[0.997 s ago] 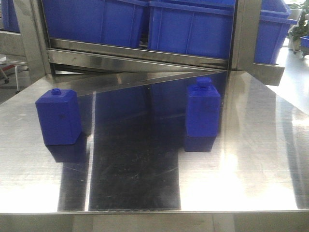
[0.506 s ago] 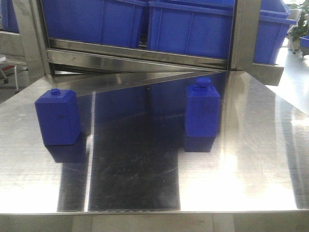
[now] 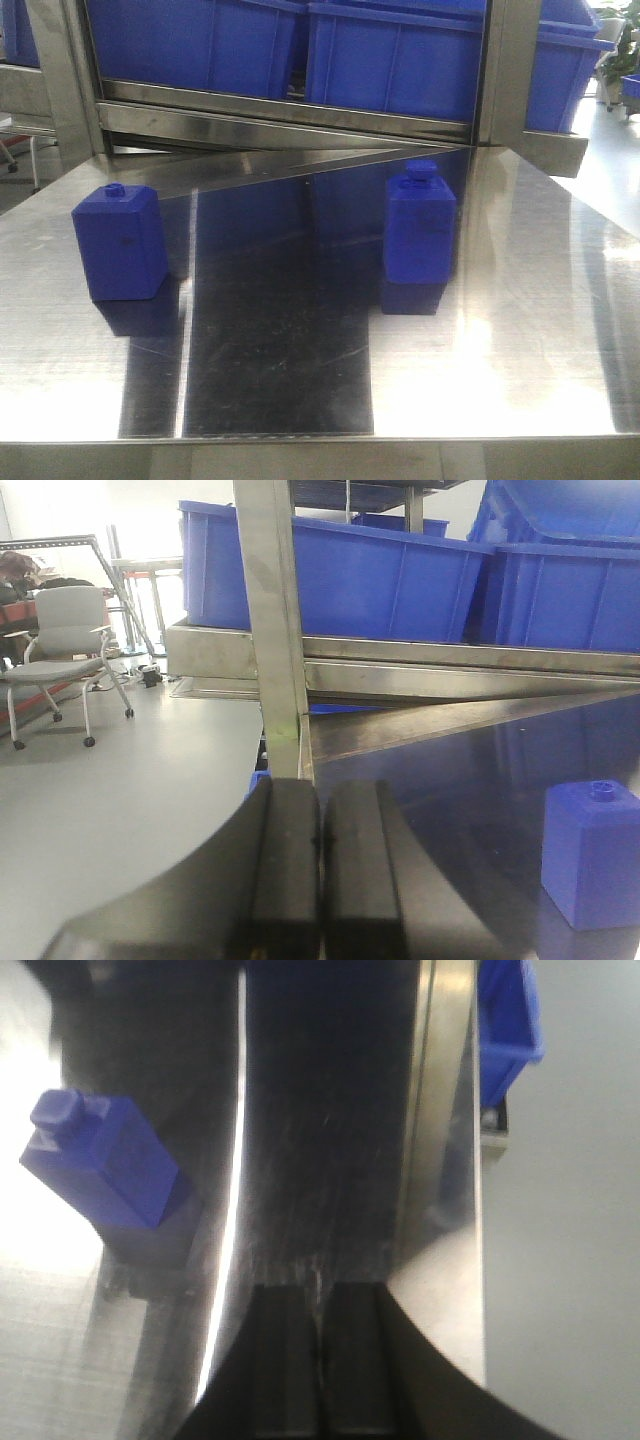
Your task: Pick and sort blue part to right shelf
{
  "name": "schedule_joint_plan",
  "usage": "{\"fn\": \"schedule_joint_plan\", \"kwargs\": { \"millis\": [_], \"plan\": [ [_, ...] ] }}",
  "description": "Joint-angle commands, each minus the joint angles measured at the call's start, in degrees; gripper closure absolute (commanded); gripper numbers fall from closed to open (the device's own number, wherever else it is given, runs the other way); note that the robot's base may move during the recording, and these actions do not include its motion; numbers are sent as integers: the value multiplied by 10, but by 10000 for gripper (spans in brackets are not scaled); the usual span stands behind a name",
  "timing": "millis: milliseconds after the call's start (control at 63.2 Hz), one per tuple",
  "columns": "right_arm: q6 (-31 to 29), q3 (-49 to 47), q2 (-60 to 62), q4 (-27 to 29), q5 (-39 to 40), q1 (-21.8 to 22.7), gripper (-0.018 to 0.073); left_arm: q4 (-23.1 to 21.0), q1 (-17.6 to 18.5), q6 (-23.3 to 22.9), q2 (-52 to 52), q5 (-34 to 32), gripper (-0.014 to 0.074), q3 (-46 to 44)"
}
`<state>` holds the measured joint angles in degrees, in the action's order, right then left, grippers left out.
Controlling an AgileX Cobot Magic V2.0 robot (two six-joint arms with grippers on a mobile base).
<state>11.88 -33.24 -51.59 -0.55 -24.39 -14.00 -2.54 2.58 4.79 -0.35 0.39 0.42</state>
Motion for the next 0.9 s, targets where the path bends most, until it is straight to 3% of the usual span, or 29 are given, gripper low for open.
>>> {"fn": "schedule_joint_plan", "kwargs": {
  "millis": [0, 127, 459, 712, 886],
  "plan": [
    [35, -57, -43, -8, -5, -11, 204, -1, -1, -4, -11, -46, 472, 14],
    [97, -133, -118, -8, -85, -27, -53, -1, -1, -4, -11, -46, 472, 14],
    [101, -407, -341, -10, -339, -97, -26, -1, -1, -4, -11, -46, 472, 14],
    [135, -578, -478, -10, -395, -133, -26, -1, -1, -4, -11, -46, 472, 14],
    [151, -626, -524, -10, -417, -152, -26, -1, -1, -4, -11, -46, 472, 14]
  ]
}}
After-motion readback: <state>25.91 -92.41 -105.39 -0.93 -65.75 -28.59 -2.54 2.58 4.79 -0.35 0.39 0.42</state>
